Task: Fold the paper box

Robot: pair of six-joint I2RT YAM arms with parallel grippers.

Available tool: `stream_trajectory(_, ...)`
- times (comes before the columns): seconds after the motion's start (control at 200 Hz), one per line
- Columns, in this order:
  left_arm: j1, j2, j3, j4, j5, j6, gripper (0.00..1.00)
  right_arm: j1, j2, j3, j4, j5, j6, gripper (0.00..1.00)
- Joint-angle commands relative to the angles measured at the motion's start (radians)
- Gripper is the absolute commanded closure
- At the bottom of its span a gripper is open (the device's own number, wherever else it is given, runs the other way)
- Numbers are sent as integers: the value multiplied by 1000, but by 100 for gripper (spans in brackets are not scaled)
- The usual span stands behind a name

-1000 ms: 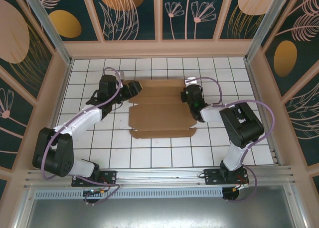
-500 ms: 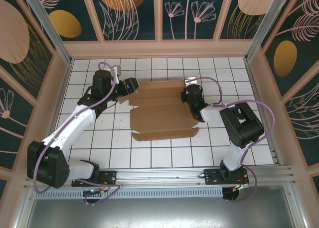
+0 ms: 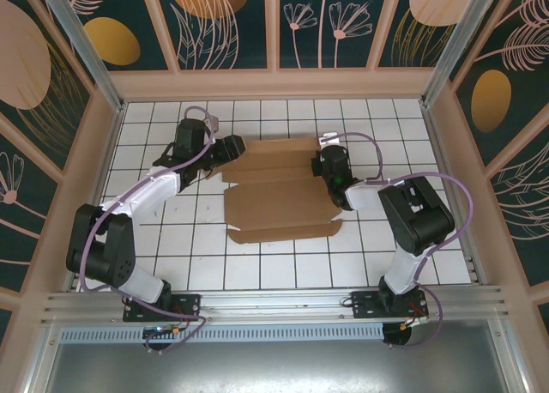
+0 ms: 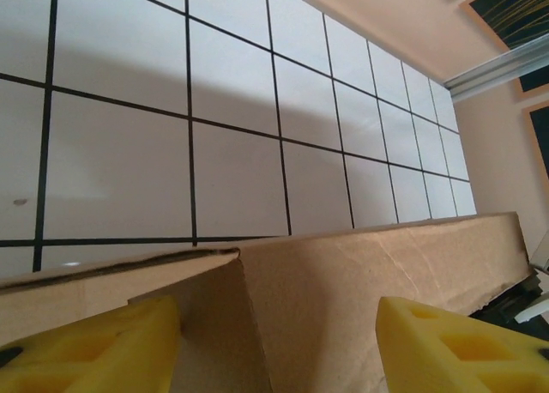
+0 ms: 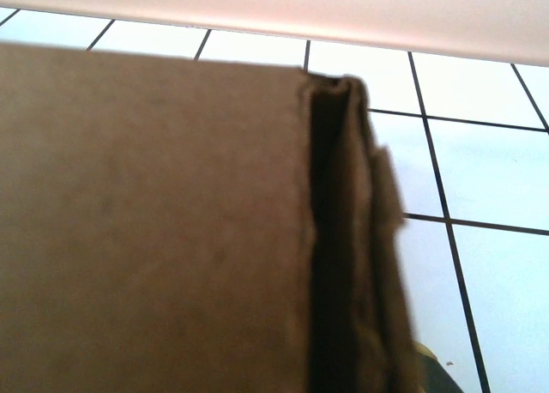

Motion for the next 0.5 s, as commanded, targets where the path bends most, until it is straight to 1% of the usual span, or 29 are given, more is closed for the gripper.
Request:
stream_trajectory(0.0, 9, 26, -21, 141, 30, -54, 40, -5, -27, -15, -18, -27, 40, 100)
stream_trajectory(0.125, 10, 38, -41, 221, 20, -85, 44, -5, -38, -18, -19, -40, 47, 100)
stream_trajectory(0.22, 14, 40, -78, 275, 15, -114, 49, -5, -43, -20, -23, -47, 52, 100)
stream_trajectory(0.27, 14, 42, -94, 314, 20, -137, 54, -5, -48, -24, -23, -43, 55, 100)
stream_trajectory(0.41, 15, 55, -121, 390, 36, -184, 73, -7, -55, -22, -31, -23, 59, 100)
stream_trajectory(0.445, 17, 59, -124, 401, 41, -192, 75, -6, -55, -20, -34, -15, 58, 100)
stream_trajectory(0.495, 18, 61, -128, 410, 44, -199, 77, -7, -57, -17, -41, -1, 59, 100)
